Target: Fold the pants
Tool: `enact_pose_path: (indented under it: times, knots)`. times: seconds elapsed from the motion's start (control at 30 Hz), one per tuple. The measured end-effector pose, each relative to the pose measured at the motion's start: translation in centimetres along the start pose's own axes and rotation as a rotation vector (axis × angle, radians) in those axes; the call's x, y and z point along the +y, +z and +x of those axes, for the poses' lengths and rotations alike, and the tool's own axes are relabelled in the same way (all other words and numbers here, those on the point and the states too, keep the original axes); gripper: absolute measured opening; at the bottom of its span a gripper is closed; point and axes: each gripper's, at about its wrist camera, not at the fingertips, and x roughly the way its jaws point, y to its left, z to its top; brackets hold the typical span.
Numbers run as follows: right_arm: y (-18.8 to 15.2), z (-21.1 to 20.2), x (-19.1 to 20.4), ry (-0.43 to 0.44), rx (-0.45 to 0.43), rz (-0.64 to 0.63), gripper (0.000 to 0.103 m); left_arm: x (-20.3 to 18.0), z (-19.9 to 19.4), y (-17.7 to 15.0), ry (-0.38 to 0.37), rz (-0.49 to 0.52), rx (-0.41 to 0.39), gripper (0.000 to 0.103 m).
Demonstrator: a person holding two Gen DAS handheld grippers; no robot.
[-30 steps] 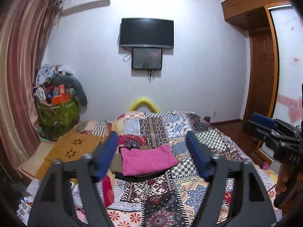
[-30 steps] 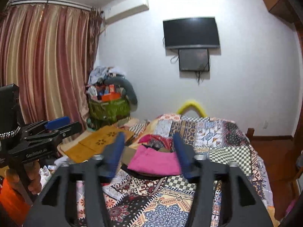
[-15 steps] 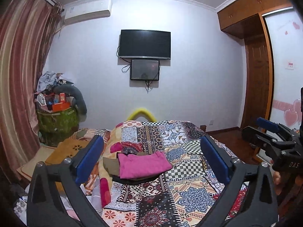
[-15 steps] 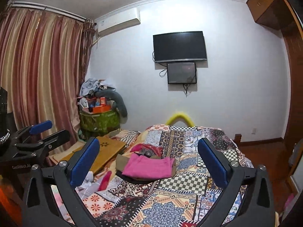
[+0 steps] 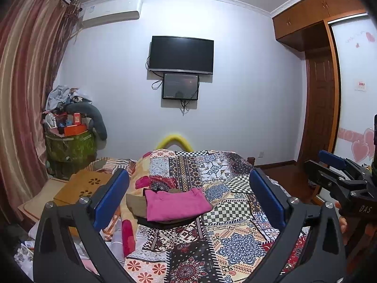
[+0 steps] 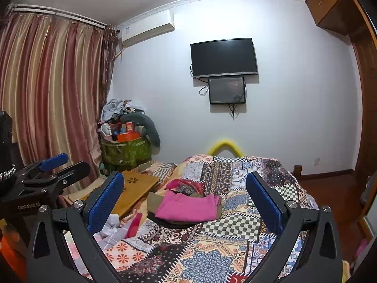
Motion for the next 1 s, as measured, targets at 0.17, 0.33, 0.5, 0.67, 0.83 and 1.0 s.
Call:
enact_pose_path:
  times: [0.17, 0.33, 0.5, 0.67, 0.83, 1.0]
  knots:
    - [-0.13, 0.03, -0.09, 0.001, 0.006, 0.006, 0.103, -0.09, 0.0, -0.13, 0.0, 0.003, 0.002, 0.103]
    - [-0.19, -0.01, -0.23, -0.001, 0.01, 0.013, 0.103, -0.2, 0.09, -0.21, -0.001, 0.005, 0.006, 0.103]
    - [-0.26, -0.06, -0.25, -0.002, 0.016, 0.018, 0.103, -0.06, 0.16, -0.18, -0.006, 0.004, 0.01, 0.103]
    - [-0.31, -0.15, -0.28, -0.003, 0.019, 0.019, 0.103, 0.02, 0.22, -0.28, -0.009, 0.001, 0.011, 0.103]
    - [-0.32, -0.1, -0.37, -0.002, 0.022, 0.022, 0.103, 0.09, 0.34, -0.37, -0.013, -0.002, 0.014, 0.103]
    - [-0.37, -0.09, -0.4, -0.002, 0.025, 0.024, 0.103, 0.01, 0.65, -0.44, -0.02, -0.007, 0.022, 0.103]
